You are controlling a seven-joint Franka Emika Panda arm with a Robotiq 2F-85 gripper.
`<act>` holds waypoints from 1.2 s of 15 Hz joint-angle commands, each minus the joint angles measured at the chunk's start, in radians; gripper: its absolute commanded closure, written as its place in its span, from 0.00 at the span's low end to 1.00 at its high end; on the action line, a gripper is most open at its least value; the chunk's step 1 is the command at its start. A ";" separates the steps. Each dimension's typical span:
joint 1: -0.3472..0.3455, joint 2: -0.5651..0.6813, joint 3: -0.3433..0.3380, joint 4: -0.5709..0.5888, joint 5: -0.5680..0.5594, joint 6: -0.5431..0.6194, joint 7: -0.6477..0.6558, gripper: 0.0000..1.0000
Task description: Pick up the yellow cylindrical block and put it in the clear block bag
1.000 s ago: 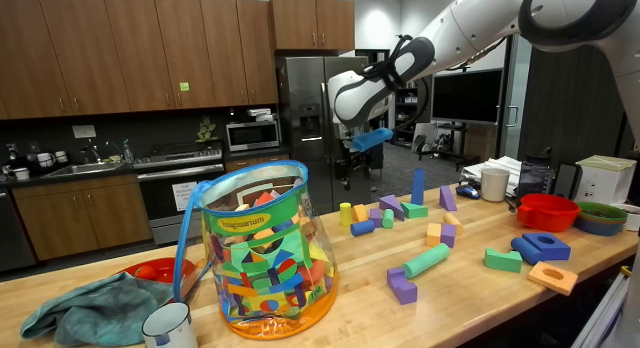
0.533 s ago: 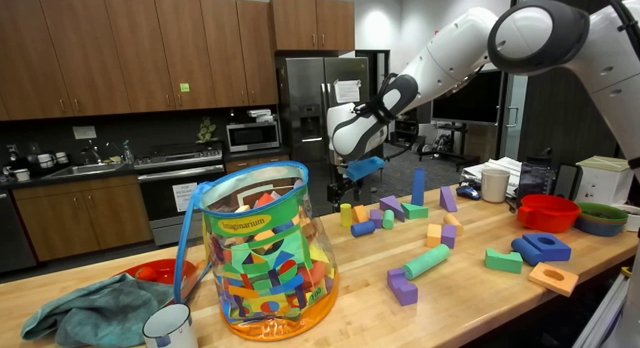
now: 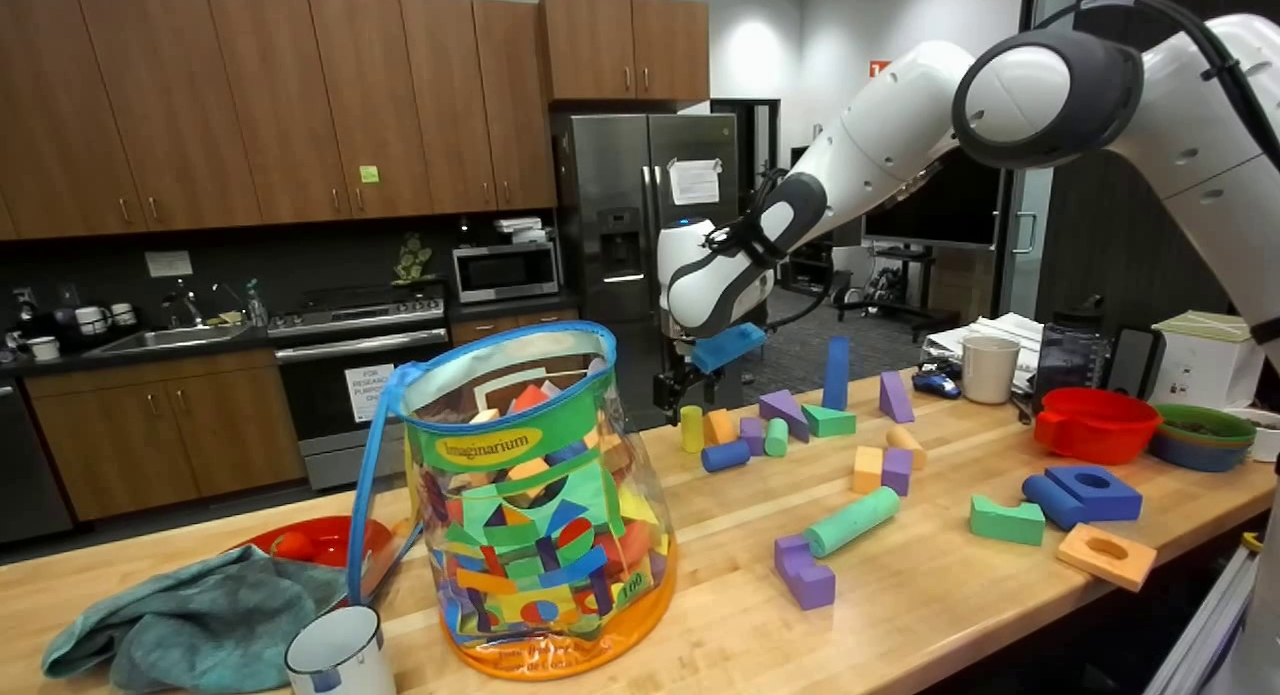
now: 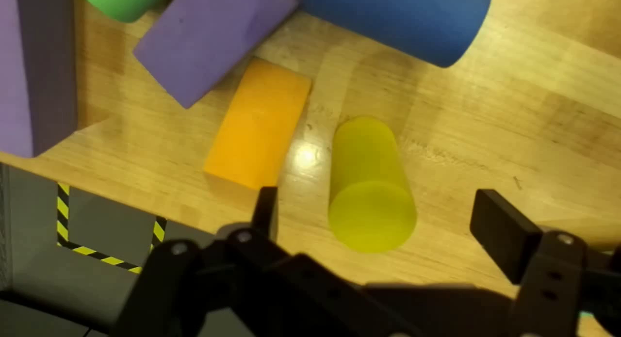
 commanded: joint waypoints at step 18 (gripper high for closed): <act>0.022 0.058 -0.054 0.051 -0.015 -0.007 0.031 0.12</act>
